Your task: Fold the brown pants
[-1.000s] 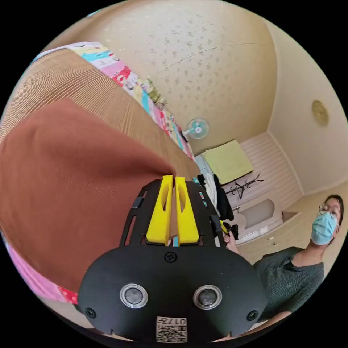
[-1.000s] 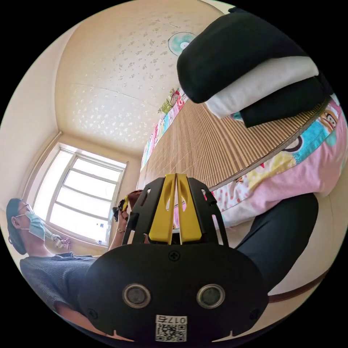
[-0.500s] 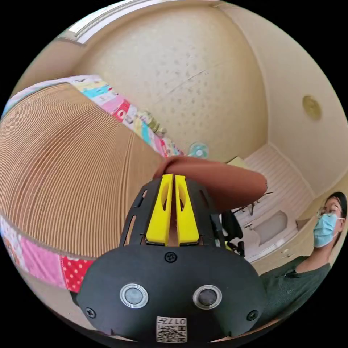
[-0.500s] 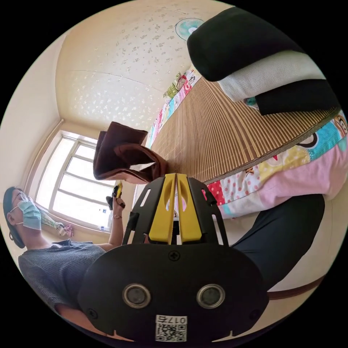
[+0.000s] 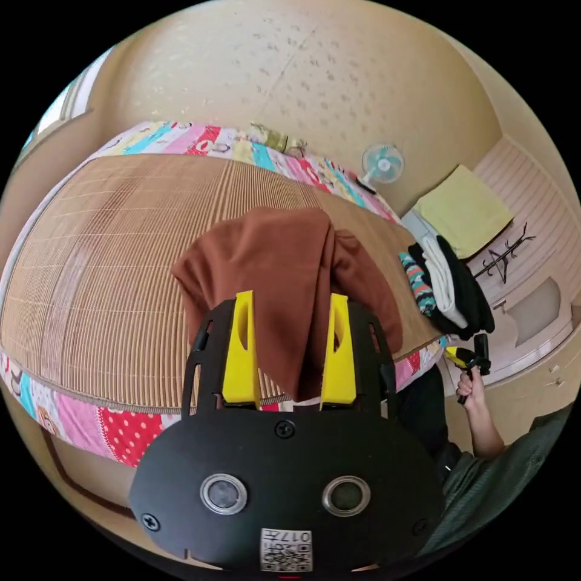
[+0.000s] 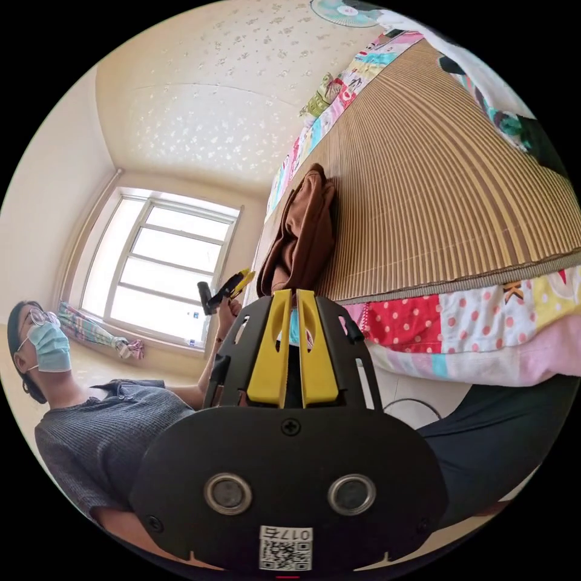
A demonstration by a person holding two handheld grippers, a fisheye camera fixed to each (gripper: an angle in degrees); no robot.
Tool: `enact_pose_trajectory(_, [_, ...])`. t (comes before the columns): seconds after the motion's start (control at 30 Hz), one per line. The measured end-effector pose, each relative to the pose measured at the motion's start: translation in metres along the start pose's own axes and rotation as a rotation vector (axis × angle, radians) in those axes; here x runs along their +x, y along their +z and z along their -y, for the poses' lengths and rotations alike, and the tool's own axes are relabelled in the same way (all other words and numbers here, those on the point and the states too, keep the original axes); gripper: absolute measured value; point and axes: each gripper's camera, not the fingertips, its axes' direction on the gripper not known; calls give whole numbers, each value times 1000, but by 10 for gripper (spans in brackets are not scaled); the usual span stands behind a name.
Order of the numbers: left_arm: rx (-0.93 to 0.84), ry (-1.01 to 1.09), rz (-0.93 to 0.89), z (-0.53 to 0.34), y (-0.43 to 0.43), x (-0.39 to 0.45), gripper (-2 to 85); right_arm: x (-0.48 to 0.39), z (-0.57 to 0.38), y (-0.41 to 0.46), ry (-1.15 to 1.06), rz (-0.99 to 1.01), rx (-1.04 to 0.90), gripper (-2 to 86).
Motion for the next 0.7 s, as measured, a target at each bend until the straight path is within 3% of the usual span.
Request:
enact_pose_trajectory(0.07, [-223,-74,82,11,74,4,96,-5,-1,15,-21,-6,-38,31])
enact_pose_trajectory(0.13, [-140,-107,49,1,77,14,56,-10,-3,26,-40,-14,-58,40])
enact_pose_trajectory(0.2, [-54,-30,-138,-14,61,32,35,-16,-5,38,-64,-27,-64,61])
enact_pose_trajectory(0.27, [117,84,-607,-51,31,56,24,-17,-3,46,-65,-41,-54,87])
enact_pose_trajectory(0.33, [132,175,-831,-80,26,80,23,-13,3,56,-49,-53,-42,123])
enact_pose_trajectory(0.37, [40,221,-897,-95,35,101,25,-8,8,65,-18,-62,-33,145])
enact_pose_trajectory(0.43, [-202,260,-862,-116,63,131,33,-1,17,79,15,-43,-23,167])
enact_pose_trajectory(0.47, [-316,301,-754,-131,79,146,41,-1,22,89,14,-30,-10,172])
enact_pose_trajectory(0.53, [-383,359,-570,-150,92,158,49,-5,31,111,16,-74,-32,169])
enact_pose_trajectory(0.6, [-391,388,-458,-157,93,160,51,-12,43,158,-46,-114,-168,148])
enact_pose_trajectory(0.7, [-157,373,-453,-147,61,142,50,-8,55,225,-94,-123,-459,48])
